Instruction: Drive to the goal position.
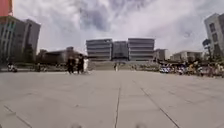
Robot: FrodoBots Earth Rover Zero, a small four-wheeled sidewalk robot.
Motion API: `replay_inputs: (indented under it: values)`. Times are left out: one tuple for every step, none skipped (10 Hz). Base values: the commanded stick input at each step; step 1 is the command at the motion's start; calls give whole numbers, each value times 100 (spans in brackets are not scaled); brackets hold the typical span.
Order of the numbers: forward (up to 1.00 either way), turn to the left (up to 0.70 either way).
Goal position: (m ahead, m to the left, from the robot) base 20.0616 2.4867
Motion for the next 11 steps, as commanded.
replay_inputs:
  values:
    - [70, 0]
    - [70, 0]
    - [70, 0]
    - [70, 0]
    - [70, 0]
    - [70, 0]
    - [70, 0]
    - [70, 0]
    - [70, 0]
    - [70, 0]
    - [70, 0]
